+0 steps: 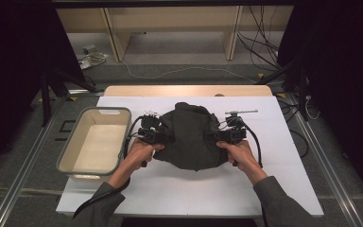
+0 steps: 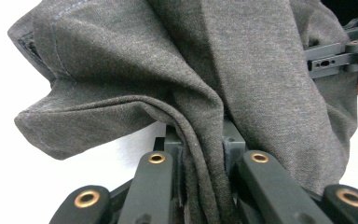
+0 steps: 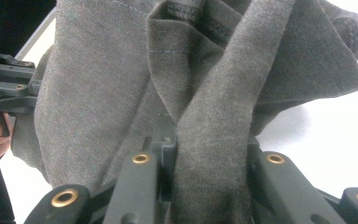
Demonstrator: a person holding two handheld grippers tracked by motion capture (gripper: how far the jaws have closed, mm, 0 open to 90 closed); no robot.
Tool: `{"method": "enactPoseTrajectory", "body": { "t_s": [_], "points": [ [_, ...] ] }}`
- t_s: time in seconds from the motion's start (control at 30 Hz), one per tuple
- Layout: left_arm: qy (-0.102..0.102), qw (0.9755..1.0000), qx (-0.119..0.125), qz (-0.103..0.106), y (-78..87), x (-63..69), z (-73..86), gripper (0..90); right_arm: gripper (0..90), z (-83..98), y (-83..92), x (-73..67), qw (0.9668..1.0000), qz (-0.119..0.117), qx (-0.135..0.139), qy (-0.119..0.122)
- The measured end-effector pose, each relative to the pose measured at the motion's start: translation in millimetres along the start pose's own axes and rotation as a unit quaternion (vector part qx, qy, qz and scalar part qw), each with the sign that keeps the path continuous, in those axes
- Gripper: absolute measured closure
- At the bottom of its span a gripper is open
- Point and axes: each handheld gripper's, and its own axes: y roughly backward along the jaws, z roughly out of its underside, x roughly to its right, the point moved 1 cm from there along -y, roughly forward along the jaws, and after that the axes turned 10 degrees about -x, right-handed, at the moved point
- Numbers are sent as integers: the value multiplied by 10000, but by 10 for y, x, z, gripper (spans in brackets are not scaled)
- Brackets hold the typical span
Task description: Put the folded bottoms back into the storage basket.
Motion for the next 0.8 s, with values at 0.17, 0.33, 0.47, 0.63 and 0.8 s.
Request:
{"method": "enactPoseTrajectory", "body": {
  "t_s": [0.17, 0.33, 0.47, 0.63, 0.8],
  "points": [
    [-76, 10000, 48, 27, 78, 4, -25, 790, 708, -12, 44, -52, 9999, -46, 111, 25],
    [-128, 9999, 96, 45, 177, 10, -46, 790, 708, -36, 108, -138, 9996, -100, 238, 83],
    [-189, 9997, 160, 38, 270, 12, -59, 790, 708, -55, 144, -195, 9993, -134, 317, 139],
    [-254, 9994, 245, 21, 390, 20, -72, 790, 709, -89, 205, -315, 9986, -193, 442, 231],
    [-328, 9991, 264, -38, 500, 11, -83, 790, 708, -106, 220, -392, 9981, -246, 495, 281]
  ]
}}
